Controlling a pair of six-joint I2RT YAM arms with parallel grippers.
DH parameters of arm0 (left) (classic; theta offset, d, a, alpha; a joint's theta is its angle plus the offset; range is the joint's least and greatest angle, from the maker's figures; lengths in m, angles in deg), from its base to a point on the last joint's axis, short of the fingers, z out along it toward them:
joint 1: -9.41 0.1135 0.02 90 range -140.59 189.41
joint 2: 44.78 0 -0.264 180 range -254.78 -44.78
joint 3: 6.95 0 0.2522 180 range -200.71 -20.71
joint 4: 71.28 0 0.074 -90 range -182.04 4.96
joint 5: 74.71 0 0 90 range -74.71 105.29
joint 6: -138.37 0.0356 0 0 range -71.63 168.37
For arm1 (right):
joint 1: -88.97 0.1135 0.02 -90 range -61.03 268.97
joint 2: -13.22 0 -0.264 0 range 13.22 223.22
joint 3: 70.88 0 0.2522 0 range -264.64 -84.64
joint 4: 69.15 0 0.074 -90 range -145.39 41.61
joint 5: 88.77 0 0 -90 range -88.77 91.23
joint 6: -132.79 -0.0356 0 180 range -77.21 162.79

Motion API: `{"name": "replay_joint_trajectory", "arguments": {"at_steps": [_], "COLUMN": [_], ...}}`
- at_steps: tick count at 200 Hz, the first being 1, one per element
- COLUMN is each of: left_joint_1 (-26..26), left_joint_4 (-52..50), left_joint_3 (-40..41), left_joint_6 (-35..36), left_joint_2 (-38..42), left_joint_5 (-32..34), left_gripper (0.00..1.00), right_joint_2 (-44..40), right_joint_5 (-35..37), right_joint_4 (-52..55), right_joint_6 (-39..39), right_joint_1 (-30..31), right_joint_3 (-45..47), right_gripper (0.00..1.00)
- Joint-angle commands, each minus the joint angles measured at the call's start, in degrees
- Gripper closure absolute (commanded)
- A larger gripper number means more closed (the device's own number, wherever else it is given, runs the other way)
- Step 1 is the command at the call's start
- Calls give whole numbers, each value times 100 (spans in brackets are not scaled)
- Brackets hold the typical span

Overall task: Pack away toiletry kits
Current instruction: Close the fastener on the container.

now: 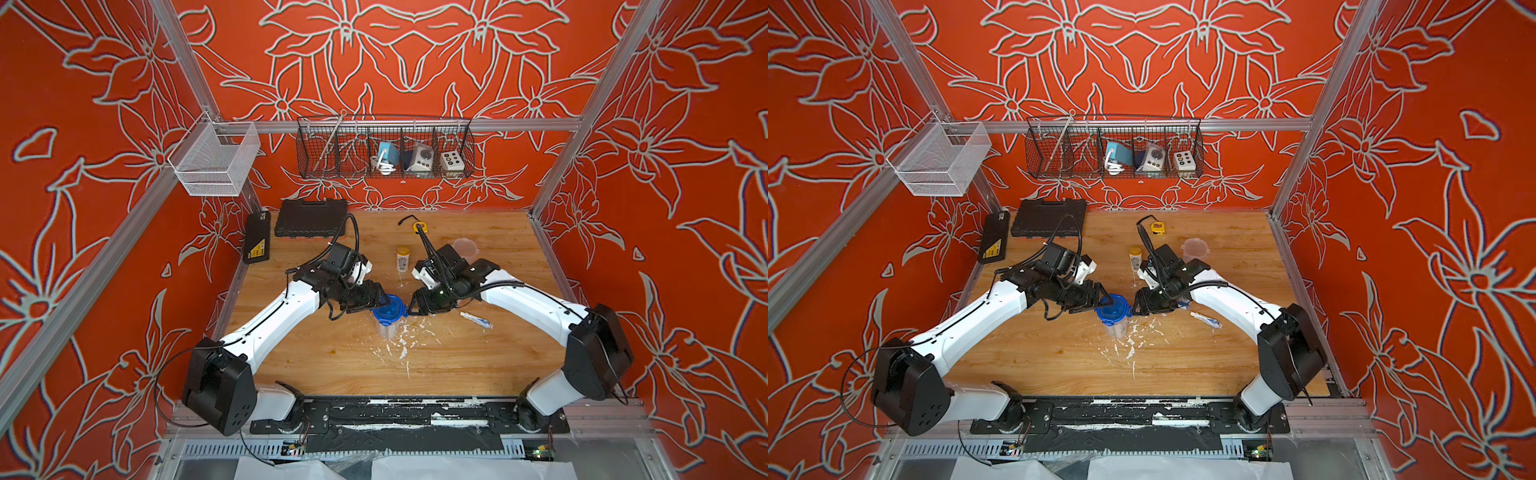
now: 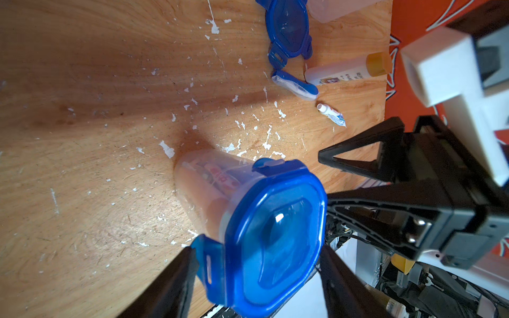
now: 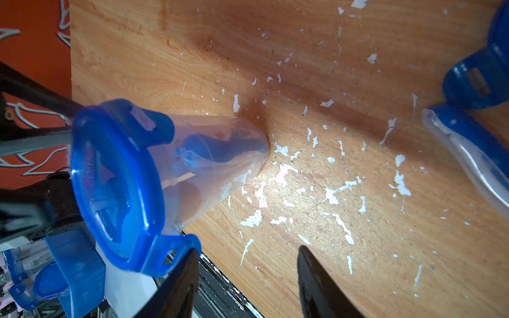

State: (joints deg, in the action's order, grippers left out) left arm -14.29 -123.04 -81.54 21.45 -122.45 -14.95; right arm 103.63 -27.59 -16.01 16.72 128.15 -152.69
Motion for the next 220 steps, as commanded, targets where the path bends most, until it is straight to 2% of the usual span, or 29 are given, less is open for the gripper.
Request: {"name": "replay_joint_trajectory", "arguments": {"at_steps": [1, 48, 102, 204, 220], "left_joint_1": [-47, -91, -117, -117, -126], "left_joint_4": [122, 439, 273, -47, -209], "left_joint_3": [96, 366, 284, 94, 23], "left_joint_6": [-64, -235, -192, 96, 164], "left_joint_2": [-26, 15, -13, -138, -130], "left_joint_5": [-215, -533, -395, -149, 98], "left_gripper": [31, 31, 32, 33, 33], "right_joint_2": [126, 255, 330, -566, -722], "right_joint_5": [-76, -168, -142, 691, 685], "right_joint_4": [-129, -268, -296, 1077, 1257], "right_joint_6": [58, 27, 5, 623, 646], "right_joint_1": [37, 50, 147, -152, -147], "right_joint_3": [11, -163, -200, -189, -210], "right_gripper": [42, 42, 43, 39, 39]}}
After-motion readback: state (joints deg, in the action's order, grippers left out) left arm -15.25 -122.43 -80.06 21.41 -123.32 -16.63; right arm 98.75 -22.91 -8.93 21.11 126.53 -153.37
